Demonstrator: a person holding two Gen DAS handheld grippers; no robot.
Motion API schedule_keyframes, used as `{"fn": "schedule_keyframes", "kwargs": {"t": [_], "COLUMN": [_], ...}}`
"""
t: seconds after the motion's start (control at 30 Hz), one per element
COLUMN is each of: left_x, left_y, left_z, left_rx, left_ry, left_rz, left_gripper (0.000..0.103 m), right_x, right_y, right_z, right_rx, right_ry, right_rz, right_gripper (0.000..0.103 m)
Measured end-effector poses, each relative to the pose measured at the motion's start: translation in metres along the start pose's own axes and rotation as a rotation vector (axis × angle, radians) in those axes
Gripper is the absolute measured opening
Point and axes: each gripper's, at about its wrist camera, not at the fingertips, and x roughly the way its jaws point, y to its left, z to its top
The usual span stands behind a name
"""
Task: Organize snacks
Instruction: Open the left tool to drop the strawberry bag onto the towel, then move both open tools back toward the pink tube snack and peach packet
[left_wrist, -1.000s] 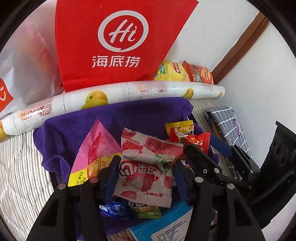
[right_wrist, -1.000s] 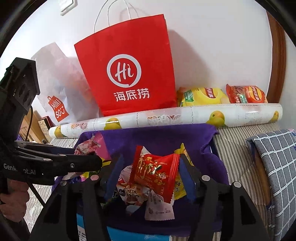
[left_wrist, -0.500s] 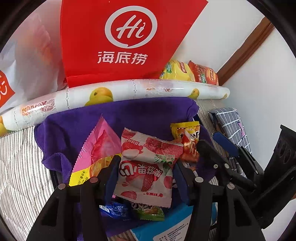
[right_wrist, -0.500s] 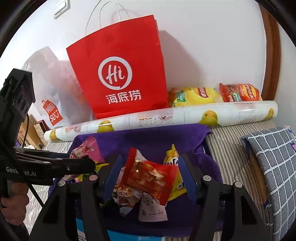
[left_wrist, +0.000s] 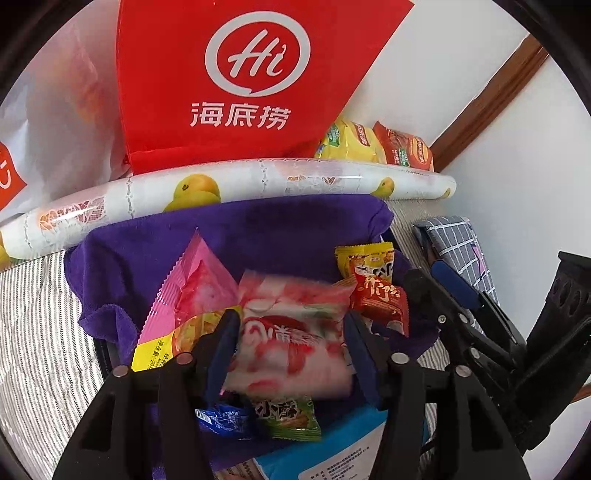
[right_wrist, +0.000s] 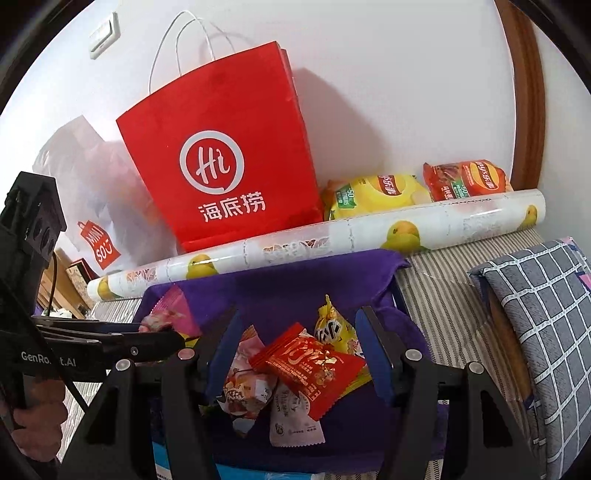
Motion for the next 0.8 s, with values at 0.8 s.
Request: {"fn": "schedule_keyframes", "kwargs": {"t": [0.8], "left_x": [-0.071], "left_y": [-0.006], "left_z": [-0.001], "left_rx": [0.013], "left_ry": [-0.147], "left_rz": [-0.060], "left_gripper": [0.073], "right_x": [-0.054], "right_y": [0.019], "right_z": [-0.005], "right_rx": [-0.050], "right_ry": [-0.054], "right_rz": [-0.049], "right_gripper": [0.063]}}
